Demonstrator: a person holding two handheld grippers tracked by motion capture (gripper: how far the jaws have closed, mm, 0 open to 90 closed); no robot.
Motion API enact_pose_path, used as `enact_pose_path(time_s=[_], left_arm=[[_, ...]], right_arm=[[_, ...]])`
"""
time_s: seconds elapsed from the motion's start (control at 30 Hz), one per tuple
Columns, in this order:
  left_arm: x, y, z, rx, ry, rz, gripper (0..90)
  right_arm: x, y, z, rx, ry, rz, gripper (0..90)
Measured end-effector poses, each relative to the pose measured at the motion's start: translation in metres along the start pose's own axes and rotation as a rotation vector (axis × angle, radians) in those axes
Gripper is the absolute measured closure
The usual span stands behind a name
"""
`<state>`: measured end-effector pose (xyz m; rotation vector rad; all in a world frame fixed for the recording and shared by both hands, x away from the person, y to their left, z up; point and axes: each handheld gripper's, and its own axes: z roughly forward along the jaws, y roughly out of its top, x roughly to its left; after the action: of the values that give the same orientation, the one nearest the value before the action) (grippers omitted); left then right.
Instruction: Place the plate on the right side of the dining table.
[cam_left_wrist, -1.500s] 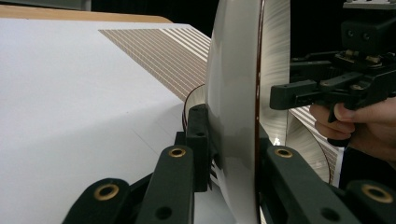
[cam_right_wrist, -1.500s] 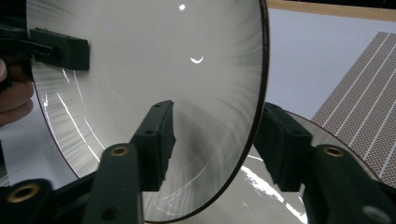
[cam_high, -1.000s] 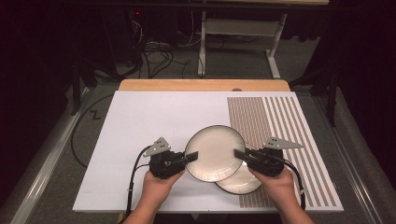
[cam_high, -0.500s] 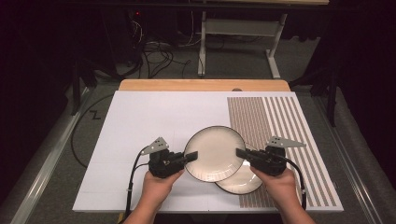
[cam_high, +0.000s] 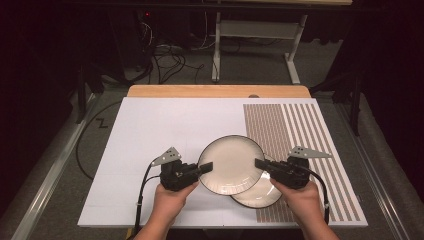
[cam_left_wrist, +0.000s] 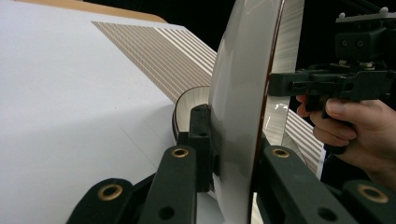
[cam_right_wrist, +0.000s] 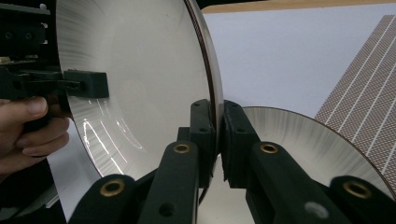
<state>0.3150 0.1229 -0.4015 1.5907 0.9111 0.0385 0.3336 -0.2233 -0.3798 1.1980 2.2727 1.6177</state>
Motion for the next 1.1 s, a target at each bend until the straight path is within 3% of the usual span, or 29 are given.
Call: enact_pose_path(time_s=[0.2,0.57,0.8,1.1], left_arm=[[-0.006,0.007,0.006,-0.021,-0.002,0.001,80.7],[-0.022,0.032,0.032,-0.005,-0.027,0.045,80.4],[-0.036,0.052,0.07,0.041,-0.057,0.078,80.2],[-0.051,0.065,0.118,0.097,-0.077,0.108,80.1]], right_arm=[[-0.001,0.004,-0.007,-0.009,-0.008,0.002,86.5],[-0.012,0.016,-0.035,-0.036,-0.051,-0.002,86.4],[-0.031,0.018,-0.067,-0.055,-0.103,0.003,86.1],[-0.062,0.01,-0.097,-0.09,-0.15,0.057,86.0]])
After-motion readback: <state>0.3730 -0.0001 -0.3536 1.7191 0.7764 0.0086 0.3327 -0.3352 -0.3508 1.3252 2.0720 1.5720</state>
